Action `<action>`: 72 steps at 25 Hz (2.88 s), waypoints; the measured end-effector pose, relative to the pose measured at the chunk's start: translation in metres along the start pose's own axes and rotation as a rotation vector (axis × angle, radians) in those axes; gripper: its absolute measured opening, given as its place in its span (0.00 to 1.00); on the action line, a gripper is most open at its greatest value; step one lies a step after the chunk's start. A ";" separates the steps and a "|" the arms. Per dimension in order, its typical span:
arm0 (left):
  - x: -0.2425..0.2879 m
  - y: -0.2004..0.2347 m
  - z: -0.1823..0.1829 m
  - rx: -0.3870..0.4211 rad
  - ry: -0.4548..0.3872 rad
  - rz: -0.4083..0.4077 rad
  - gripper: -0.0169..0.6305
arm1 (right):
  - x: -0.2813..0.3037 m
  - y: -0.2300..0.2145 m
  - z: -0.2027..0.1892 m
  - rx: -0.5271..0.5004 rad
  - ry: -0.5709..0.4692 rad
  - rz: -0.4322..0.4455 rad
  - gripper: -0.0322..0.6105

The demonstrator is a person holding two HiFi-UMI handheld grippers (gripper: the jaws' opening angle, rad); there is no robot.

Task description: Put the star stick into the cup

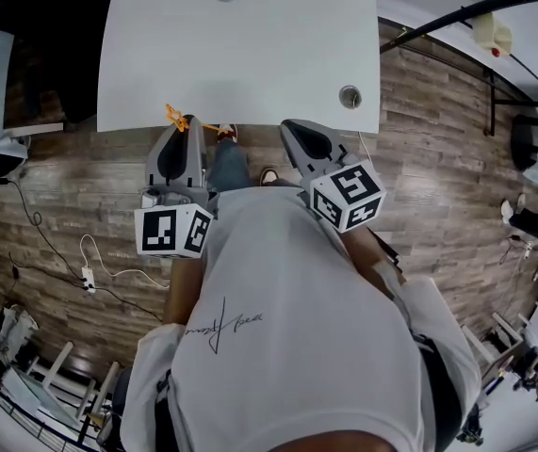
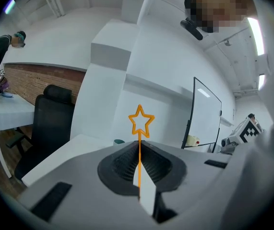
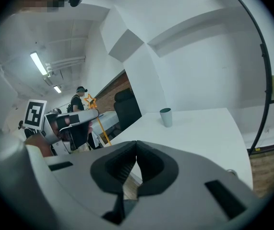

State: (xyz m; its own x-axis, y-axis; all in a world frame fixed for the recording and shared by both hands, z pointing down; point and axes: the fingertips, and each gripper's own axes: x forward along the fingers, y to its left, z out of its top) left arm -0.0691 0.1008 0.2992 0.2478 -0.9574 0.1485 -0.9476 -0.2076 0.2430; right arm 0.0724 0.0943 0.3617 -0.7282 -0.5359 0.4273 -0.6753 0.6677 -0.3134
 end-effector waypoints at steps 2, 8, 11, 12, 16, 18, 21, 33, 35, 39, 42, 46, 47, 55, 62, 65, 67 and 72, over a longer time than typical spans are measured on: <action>0.009 0.009 0.006 -0.004 -0.002 -0.007 0.05 | 0.013 -0.001 0.009 -0.003 0.002 -0.001 0.06; 0.040 0.040 0.027 0.008 -0.007 -0.041 0.05 | 0.050 -0.003 0.034 0.001 -0.004 -0.018 0.06; 0.055 0.055 0.038 0.010 -0.011 -0.063 0.05 | 0.067 -0.002 0.044 0.007 -0.006 -0.029 0.06; 0.060 0.060 0.042 0.011 -0.013 -0.071 0.05 | 0.072 -0.002 0.047 0.009 -0.007 -0.033 0.06; 0.077 0.077 0.053 0.014 -0.017 -0.109 0.05 | 0.093 0.001 0.056 0.014 -0.003 -0.051 0.06; 0.084 0.086 0.057 0.015 -0.018 -0.131 0.05 | 0.103 0.004 0.059 0.017 0.001 -0.060 0.06; 0.093 0.097 0.061 0.016 -0.017 -0.162 0.05 | 0.116 0.009 0.061 0.023 0.007 -0.074 0.06; 0.127 0.112 0.065 -0.005 0.004 -0.271 0.05 | 0.143 0.004 0.071 0.026 0.024 -0.122 0.06; 0.132 0.111 0.066 -0.006 0.005 -0.277 0.05 | 0.145 0.001 0.072 0.029 0.025 -0.122 0.06; 0.140 0.114 0.067 -0.002 0.003 -0.279 0.05 | 0.153 -0.002 0.072 0.032 0.029 -0.113 0.06; 0.150 0.117 0.071 0.005 -0.002 -0.274 0.05 | 0.160 -0.009 0.076 0.034 0.028 -0.103 0.06; 0.179 0.109 0.082 0.006 0.000 -0.269 0.05 | 0.165 -0.031 0.091 0.046 0.035 -0.090 0.06; 0.184 0.106 0.085 0.006 0.000 -0.268 0.05 | 0.165 -0.036 0.094 0.049 0.038 -0.085 0.06; 0.194 0.113 0.073 -0.016 0.014 -0.270 0.05 | 0.176 -0.038 0.077 0.083 0.072 -0.080 0.06; 0.198 0.114 0.071 -0.032 -0.016 -0.275 0.05 | 0.172 -0.047 0.058 0.110 0.093 -0.105 0.06; 0.202 0.115 0.070 -0.030 -0.017 -0.273 0.05 | 0.170 -0.054 0.051 0.127 0.100 -0.118 0.06; 0.210 0.115 0.072 -0.029 -0.013 -0.272 0.05 | 0.170 -0.059 0.053 0.136 0.101 -0.122 0.06; 0.232 0.109 0.093 -0.036 -0.022 -0.276 0.05 | 0.171 -0.073 0.067 0.152 0.104 -0.124 0.06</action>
State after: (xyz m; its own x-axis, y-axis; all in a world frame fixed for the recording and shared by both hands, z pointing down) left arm -0.1340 -0.1630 0.2708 0.4910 -0.8696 0.0511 -0.8368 -0.4546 0.3051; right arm -0.0108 -0.0807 0.4014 -0.6275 -0.5474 0.5536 -0.7747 0.5102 -0.3736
